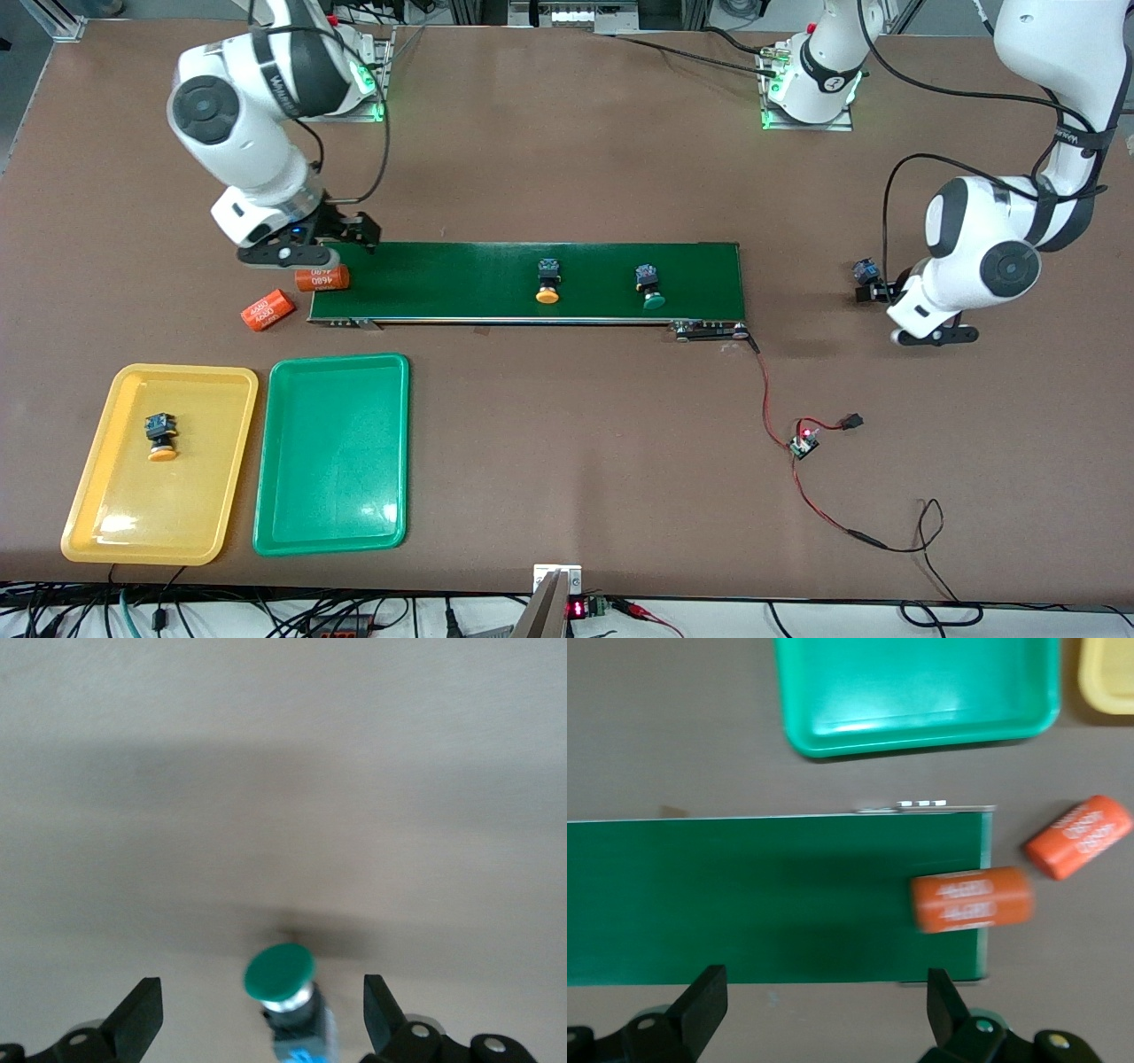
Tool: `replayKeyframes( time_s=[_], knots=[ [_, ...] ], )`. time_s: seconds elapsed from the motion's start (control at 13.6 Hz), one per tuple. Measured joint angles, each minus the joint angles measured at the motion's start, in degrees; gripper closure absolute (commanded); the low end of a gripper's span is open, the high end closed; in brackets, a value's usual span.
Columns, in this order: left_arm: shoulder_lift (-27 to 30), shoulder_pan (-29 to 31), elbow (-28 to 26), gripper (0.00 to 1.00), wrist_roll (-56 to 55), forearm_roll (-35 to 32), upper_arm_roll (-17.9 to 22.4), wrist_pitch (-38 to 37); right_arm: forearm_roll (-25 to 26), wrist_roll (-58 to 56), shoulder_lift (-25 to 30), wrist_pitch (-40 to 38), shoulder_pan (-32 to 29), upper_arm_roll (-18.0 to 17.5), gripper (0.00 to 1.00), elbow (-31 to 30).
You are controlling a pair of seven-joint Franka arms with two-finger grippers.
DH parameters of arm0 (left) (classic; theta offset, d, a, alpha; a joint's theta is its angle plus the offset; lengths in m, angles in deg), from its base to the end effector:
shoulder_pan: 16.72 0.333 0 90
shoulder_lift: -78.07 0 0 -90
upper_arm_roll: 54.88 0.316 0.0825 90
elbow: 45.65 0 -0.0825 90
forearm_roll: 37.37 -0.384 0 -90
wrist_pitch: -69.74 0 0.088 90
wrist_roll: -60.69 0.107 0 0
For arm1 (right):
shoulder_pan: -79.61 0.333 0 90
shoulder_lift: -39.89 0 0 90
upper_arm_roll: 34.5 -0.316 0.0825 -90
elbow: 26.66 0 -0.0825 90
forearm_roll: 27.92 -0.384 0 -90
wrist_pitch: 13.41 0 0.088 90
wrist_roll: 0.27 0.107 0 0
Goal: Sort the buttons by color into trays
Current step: 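Return the right gripper to the conveyor while the left gripper grasps green, then place the green button on the conveyor while the right gripper grasps yellow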
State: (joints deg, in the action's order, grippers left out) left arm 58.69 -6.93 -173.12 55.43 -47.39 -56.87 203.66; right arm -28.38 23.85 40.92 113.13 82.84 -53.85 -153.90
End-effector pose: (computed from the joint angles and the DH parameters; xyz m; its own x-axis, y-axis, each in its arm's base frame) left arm 0.5186 0.0734 0.2036 0.9703 0.1021 -0.2193 0.0807 -0.9913 -0.1044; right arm 0.4837 0.2017 0.3831 0.9995 -0.0317 0.0041 -0.0317 -0.9995 -0.0024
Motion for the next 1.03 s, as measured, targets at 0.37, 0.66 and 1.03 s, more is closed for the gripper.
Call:
replayKeyframes(
  time_s=[0.37,0.66,1.03],
  knots=[
    [0.3,0.0,-3.22,0.0,-0.12,8.66,1.06,2.22,-0.01,10.05,-4.33,6.82,7.84,-1.47,0.0,-1.05],
    [0.29,0.0,-7.22,0.47,-0.2,10.0,1.08,6.65,0.3,12.57,-8.32,10.67,9.73,-1.46,0.0,0.2],
    [0.46,-0.27,-8.73,0.97,-0.2,10.01,1.11,8.37,1.2,12.32,-12.24,10.75,10.71,-1.45,0.0,3.22]
  ],
)
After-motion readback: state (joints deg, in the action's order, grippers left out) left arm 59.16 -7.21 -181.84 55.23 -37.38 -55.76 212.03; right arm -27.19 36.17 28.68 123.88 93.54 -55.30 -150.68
